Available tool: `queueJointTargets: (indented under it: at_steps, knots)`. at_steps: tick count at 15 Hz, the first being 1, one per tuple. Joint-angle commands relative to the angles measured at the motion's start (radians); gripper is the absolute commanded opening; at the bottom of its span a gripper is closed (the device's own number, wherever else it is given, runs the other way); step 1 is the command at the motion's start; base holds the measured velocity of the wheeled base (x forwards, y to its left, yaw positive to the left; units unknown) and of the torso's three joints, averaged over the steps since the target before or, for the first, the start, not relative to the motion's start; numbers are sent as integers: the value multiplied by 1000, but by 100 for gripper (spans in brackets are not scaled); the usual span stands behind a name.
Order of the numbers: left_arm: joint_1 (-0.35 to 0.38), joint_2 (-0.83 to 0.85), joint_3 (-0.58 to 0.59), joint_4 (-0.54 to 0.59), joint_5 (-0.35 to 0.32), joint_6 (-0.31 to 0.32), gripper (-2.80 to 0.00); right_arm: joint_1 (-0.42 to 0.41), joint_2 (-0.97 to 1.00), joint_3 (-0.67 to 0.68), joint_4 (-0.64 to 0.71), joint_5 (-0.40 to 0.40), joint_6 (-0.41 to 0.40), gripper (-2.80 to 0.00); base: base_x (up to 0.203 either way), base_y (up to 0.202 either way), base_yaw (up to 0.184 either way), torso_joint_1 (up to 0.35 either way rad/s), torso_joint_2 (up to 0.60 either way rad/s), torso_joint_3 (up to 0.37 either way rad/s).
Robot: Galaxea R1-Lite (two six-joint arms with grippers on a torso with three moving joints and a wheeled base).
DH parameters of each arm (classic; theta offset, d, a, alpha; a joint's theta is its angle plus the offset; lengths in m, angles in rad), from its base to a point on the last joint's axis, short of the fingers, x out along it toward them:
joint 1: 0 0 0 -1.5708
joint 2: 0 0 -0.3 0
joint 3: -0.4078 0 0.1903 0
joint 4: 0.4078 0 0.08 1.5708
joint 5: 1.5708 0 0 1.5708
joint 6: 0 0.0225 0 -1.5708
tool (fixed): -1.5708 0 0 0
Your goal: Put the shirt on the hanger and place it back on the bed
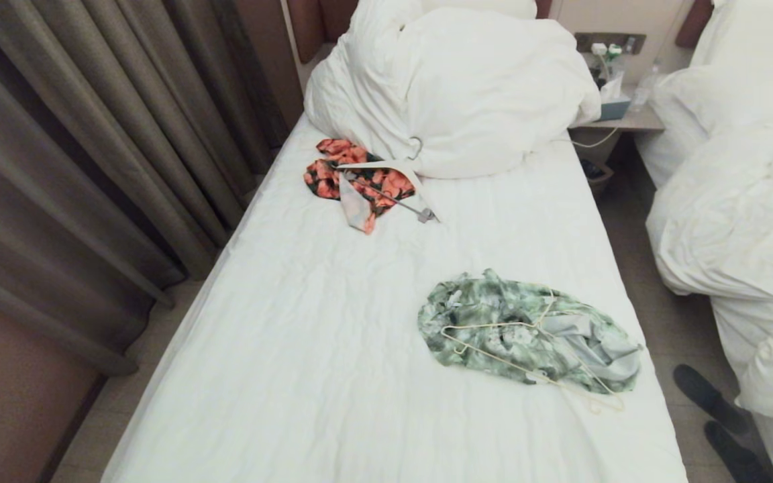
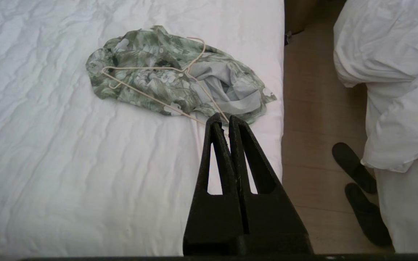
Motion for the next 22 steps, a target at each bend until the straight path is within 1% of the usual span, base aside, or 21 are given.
queueJointTargets:
  at_steps: [1, 3, 22]
  knots:
    - [1, 4, 0, 0, 5, -17, -280, 0, -1, 5, 0, 2, 0, -280, 0, 0, 0, 0, 0, 0]
    - [1, 4, 2, -1, 11, -36, -280, 0, -1, 5, 0, 2, 0, -280, 0, 0, 0, 0, 0, 0]
    - [1, 4, 3, -3, 13, -39, -280, 0, -1, 5, 0, 2, 3, -280, 0, 0, 0, 0, 0, 0]
